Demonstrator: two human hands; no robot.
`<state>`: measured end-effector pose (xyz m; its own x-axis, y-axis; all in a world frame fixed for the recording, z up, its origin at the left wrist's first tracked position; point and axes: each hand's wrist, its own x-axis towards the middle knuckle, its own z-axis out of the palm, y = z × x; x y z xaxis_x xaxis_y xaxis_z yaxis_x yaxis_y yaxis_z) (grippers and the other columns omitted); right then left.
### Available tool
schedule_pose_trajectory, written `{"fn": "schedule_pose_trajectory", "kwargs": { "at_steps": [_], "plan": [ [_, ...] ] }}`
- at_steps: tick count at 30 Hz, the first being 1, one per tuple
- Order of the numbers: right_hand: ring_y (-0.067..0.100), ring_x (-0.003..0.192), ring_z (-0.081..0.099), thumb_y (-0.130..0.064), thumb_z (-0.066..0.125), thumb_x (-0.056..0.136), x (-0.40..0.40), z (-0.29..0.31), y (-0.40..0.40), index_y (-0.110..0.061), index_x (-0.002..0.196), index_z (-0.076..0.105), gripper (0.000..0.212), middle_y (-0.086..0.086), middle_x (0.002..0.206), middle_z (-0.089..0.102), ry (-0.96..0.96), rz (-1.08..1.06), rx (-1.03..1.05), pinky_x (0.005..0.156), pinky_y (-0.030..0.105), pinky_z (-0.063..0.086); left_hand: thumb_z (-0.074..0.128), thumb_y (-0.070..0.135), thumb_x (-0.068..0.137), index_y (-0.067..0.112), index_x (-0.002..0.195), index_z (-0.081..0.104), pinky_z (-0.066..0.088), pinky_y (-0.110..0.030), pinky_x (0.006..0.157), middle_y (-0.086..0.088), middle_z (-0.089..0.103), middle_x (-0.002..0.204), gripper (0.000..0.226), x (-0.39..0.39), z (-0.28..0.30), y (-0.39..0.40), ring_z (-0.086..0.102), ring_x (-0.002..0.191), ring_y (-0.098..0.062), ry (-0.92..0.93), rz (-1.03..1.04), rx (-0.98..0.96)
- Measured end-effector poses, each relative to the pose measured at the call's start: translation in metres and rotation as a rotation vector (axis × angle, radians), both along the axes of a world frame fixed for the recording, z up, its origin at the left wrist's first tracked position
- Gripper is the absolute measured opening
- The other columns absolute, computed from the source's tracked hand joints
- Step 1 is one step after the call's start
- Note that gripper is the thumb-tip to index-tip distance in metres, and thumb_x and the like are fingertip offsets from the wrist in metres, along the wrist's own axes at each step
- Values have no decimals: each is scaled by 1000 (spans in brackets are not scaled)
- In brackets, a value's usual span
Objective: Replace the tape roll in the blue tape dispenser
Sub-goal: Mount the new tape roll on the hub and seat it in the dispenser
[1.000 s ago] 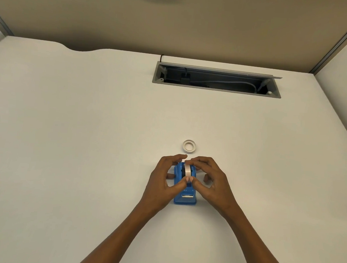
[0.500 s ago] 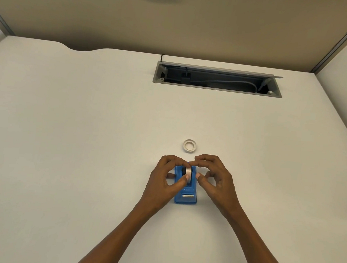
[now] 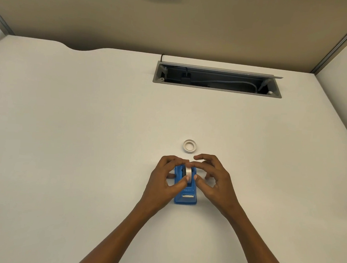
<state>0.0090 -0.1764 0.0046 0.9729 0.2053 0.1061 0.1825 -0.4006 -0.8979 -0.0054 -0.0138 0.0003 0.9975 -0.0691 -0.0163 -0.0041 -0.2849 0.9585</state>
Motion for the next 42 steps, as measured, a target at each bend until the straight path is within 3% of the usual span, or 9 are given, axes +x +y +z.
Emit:
{"fn": "schedule_pose_trajectory", "kwargs": {
  "at_steps": [5, 12, 17, 21, 24, 29, 33, 37, 42],
  "plan": [
    [12, 108, 54, -24, 61, 76, 1, -2, 0, -17, 108, 67, 33, 2, 119, 56, 20, 9, -20, 67, 7, 43, 64, 37, 73, 42, 113, 46, 51, -21, 87, 13, 53, 119, 44, -1, 0, 1, 54, 110, -6, -3, -6, -3],
    [6, 98, 56, -28, 65, 75, 4, -5, 2, -25, 106, 67, 32, -6, 113, 57, 35, -3, -4, 63, 11, 42, 65, 35, 72, 29, 109, 51, 53, -29, 87, 14, 55, 111, 40, -2, -2, 1, 54, 106, -6, -4, 3, -13],
    [3, 95, 57, -18, 68, 78, 7, -5, 6, -38, 95, 66, 27, -12, 105, 58, 78, -41, 77, 61, 22, 45, 65, 28, 74, 35, 101, 55, 55, -32, 85, 17, 53, 110, 30, -1, -3, 3, 54, 104, -5, -38, -27, -10],
    [6, 93, 58, -12, 67, 82, 5, -7, 5, -32, 105, 67, 30, -8, 108, 59, 91, -59, 124, 61, 27, 47, 65, 29, 76, 42, 103, 54, 54, -26, 83, 20, 52, 111, 31, 0, -6, 4, 54, 105, -2, -51, -29, 8],
    [10, 101, 57, -10, 69, 80, 1, -8, 1, -26, 106, 67, 30, -5, 115, 59, 56, -73, 120, 67, 24, 49, 64, 33, 76, 54, 99, 51, 52, -16, 79, 24, 52, 109, 34, 2, -6, 4, 53, 104, 2, -45, -26, 21],
    [10, 109, 54, -12, 63, 74, -3, -7, -4, -16, 93, 73, 21, 1, 117, 58, 30, -85, 92, 73, 14, 48, 64, 32, 76, 59, 97, 51, 52, -14, 79, 30, 51, 106, 36, 2, -5, 4, 53, 103, 5, -53, -23, 27],
    [11, 108, 54, -2, 67, 78, -2, -4, -5, -19, 99, 71, 27, 0, 118, 56, 10, -52, 31, 70, 13, 47, 64, 34, 75, 50, 101, 51, 54, -19, 80, 26, 51, 108, 33, 1, -4, 2, 53, 104, 2, -45, -17, 20],
    [11, 107, 55, -18, 63, 77, -1, -3, -2, -19, 102, 69, 27, 1, 117, 56, 16, -44, 13, 66, 10, 44, 65, 35, 73, 37, 111, 52, 53, -22, 83, 19, 54, 114, 40, 1, -4, 2, 53, 107, 0, -34, -16, 12],
    [8, 103, 55, -8, 65, 81, 2, -5, -1, -25, 103, 67, 28, -2, 115, 55, 43, -40, 17, 62, 13, 44, 67, 30, 73, 45, 102, 50, 52, -19, 82, 22, 54, 111, 37, 0, -3, 2, 54, 106, 1, -40, -10, -7]
  ]
}}
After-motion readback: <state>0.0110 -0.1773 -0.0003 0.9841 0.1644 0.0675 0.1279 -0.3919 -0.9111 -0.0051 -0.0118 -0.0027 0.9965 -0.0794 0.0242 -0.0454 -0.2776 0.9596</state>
